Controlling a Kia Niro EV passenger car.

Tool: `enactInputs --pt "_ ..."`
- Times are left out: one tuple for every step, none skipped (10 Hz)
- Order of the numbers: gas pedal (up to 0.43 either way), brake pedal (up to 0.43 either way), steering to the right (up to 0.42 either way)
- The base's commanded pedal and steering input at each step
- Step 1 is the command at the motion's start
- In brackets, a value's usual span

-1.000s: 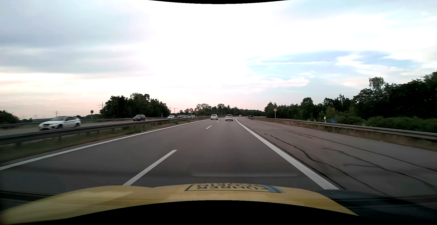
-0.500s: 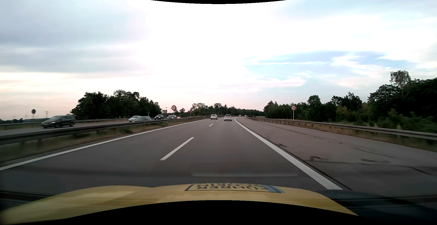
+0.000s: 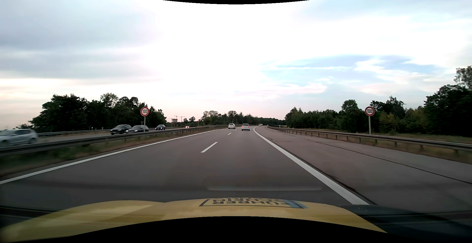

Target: Follow the waypoints while adhering to traffic rules and regulations

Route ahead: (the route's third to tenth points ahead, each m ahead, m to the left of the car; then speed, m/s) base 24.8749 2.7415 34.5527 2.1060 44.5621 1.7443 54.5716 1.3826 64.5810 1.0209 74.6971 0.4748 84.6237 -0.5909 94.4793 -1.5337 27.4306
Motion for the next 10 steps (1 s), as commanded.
enactInputs --pt "0.098 0.000 0.005" --pt "0.098 0.000 0.005" --pt "0.098 0.000 0.005" --pt "0.098 0.000 0.005" --pt "0.087 0.000 0.005" --pt "0.087 0.000 0.005" --pt "0.087 0.000 0.005" --pt "0.087 0.000 0.005" --pt "0.079 0.000 0.005" --pt "0.067 0.000 0.005"
